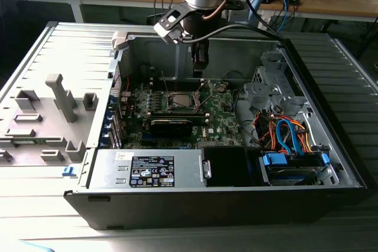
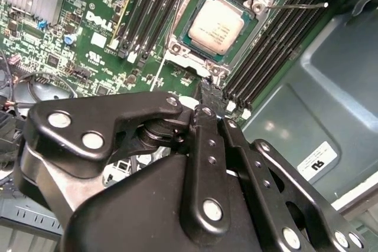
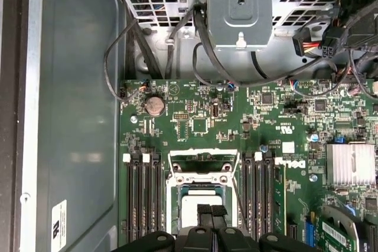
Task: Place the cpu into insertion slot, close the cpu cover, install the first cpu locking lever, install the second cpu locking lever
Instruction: 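Close the cpu cover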
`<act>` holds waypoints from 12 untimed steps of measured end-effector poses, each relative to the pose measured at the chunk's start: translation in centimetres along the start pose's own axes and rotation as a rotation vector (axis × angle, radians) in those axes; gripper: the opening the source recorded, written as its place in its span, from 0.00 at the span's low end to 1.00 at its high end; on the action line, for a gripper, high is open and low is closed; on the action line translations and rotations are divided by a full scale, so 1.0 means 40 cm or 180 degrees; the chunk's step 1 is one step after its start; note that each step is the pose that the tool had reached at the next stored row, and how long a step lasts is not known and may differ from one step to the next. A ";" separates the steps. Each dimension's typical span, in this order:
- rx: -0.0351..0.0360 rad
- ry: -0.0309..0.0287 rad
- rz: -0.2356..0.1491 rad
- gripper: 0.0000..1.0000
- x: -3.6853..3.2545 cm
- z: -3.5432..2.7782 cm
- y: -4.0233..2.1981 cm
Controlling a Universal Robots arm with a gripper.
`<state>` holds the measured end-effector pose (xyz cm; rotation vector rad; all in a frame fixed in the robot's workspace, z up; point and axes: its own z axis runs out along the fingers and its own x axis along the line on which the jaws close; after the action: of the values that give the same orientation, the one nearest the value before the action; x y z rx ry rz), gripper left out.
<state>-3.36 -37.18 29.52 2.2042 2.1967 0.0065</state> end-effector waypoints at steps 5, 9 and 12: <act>0.0001 -0.0002 0.0000 0.11 0.000 0.000 0.019; 0.0002 -0.0005 0.0000 0.11 0.000 0.001 0.035; 0.0005 -0.0005 0.0001 0.11 0.000 0.002 0.050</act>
<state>-1.36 -37.18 29.49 2.2045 2.1965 0.0033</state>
